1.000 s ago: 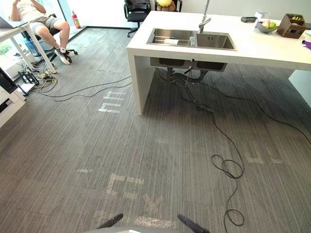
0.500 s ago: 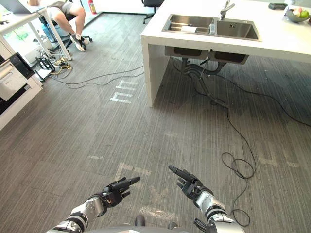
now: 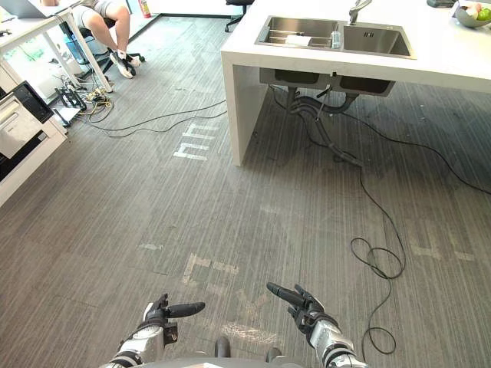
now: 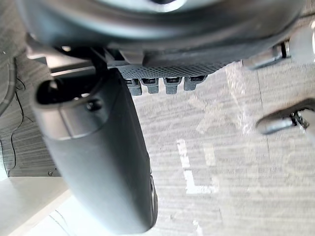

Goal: Walk over to the sink, pick up the cup, carry it to the dishwasher, place the cup inside the dishwasher, then close the dishwasher door

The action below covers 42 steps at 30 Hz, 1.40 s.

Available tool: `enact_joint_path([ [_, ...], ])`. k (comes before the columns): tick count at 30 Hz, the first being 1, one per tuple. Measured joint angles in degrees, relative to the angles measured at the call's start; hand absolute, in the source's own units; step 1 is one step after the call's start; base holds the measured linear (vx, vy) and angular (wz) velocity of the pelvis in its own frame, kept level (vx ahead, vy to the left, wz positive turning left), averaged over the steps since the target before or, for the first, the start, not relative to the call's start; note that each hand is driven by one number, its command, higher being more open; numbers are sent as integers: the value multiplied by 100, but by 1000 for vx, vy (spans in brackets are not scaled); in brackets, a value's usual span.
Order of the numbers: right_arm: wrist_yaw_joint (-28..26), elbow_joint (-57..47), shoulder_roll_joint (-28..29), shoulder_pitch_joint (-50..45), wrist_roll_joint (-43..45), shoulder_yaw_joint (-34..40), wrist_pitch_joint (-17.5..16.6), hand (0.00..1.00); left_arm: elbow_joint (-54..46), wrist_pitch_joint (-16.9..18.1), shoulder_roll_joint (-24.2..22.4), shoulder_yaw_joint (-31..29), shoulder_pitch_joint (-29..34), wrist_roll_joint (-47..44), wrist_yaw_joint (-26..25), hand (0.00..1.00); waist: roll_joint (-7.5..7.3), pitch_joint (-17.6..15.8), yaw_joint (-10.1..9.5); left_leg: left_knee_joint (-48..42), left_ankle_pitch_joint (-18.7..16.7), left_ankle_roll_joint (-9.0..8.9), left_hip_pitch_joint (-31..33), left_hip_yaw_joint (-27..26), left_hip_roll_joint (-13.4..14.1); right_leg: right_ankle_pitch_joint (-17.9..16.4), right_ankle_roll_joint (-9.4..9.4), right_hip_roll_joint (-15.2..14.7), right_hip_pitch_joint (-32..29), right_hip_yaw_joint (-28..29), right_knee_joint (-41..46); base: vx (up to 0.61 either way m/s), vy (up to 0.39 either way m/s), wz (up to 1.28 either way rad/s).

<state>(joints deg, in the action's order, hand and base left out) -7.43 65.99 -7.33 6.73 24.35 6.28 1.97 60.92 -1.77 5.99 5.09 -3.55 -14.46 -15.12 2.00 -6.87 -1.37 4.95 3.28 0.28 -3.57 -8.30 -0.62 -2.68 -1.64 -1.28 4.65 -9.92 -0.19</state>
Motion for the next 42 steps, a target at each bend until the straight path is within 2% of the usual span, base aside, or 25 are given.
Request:
enact_joint_path([
  [5,-6,-1,10,-185,-293,-7,-109,100,-23,12,-5,-3,234,-57,32,100,16,-8,33,0,12,19,-2,-6,-13,13,20,-8,-15,21,15,-31,2,-1],
  [9,-1,-15,-1,-244,-330,-41,-97,100,-29,71,-8,-14,374,-460,191,100,16,-8,36,0,13,21,-23,-40,-14,30,46,14,-15,62,16,-18,-6,-6],
  [15,6,-13,12,-323,-304,-218,-25,100,-34,51,-30,-353,611,-1066,659,100,15,-8,1,0,6,28,-75,-239,10,96,128,43,-45,297,18,-27,1,-20],
  [19,9,-8,11,-520,-114,-207,-13,100,-28,41,-52,-543,717,-1143,1056,100,14,-9,-27,0,6,29,-114,-289,15,114,146,53,-45,356,45,-46,-6,-8],
  [24,-233,-4,12,-621,-57,-144,27,100,3,50,-81,-610,719,-1273,1300,100,13,-9,-27,0,2,32,-143,-383,32,115,146,44,-97,470,122,-32,-1,-12],
  [29,-348,-5,15,-564,651,12,211,100,54,-133,-54,-571,590,-1312,1425,100,11,-10,-27,2,-38,62,-138,-420,4,86,95,10,-143,504,170,-10,2,-3],
  [31,-358,-13,12,-449,784,21,288,100,46,-279,-19,-460,465,-1335,1448,100,3,-11,-26,-8,-75,113,-153,-398,-43,-172,0,-71,-315,472,647,26,21,10],
  [33,-347,-22,-7,-304,844,20,354,100,45,-450,1,-329,277,-1414,1512,100,-26,-35,-21,-58,-124,181,-228,-339,-140,-493,-206,-236,-556,422,1443,26,32,17],
  [34,-326,-29,-16,-153,965,22,407,100,32,-544,-37,-281,145,-1545,1515,100,-25,-47,-22,-152,-173,245,-259,-338,-172,-594,-279,-339,-862,369,2213,4,40,7],
  [35,-315,-50,-4,-57,1012,22,438,100,14,-581,-58,-281,73,-1644,1515,100,-37,-62,-22,-224,-200,284,-261,-341,-183,-606,-256,-413,-1086,289,2708,-7,62,4],
  [36,-299,-148,59,82,1061,22,488,100,-55,-635,-77,-292,-31,-1828,1520,100,-126,-131,-14,-393,-327,384,-332,-338,-242,-560,-262,-618,-1463,171,3670,-6,53,7],
  [37,-309,-198,112,179,1157,23,521,100,-91,-706,-94,-289,-111,-2017,1531,100,-167,-253,3,-571,-490,512,-500,-311,-262,-658,-223,-743,-1594,152,4197,8,47,9],
  [39,-366,-252,156,213,1204,21,552,100,-190,-843,-148,-275,-138,-2171,1553,100,-161,-307,75,-819,-715,536,-594,-236,-231,-712,-222,-796,-1722,60,4117,39,42,20],
  [41,-402,-275,210,213,1204,21,550,100,-252,-905,-202,-250,-213,-2165,1569,100,-193,-378,109,-967,-855,513,-633,-162,-171,-632,-217,-755,-1840,-8,3467,89,17,25],
  [42,-401,-268,247,204,1205,20,555,100,-259,-923,-197,-241,-255,-2164,1563,100,-159,-418,111,-1068,-945,459,-570,-102,-127,-392,-238,-668,-1901,-45,2704,167,-63,27],
])
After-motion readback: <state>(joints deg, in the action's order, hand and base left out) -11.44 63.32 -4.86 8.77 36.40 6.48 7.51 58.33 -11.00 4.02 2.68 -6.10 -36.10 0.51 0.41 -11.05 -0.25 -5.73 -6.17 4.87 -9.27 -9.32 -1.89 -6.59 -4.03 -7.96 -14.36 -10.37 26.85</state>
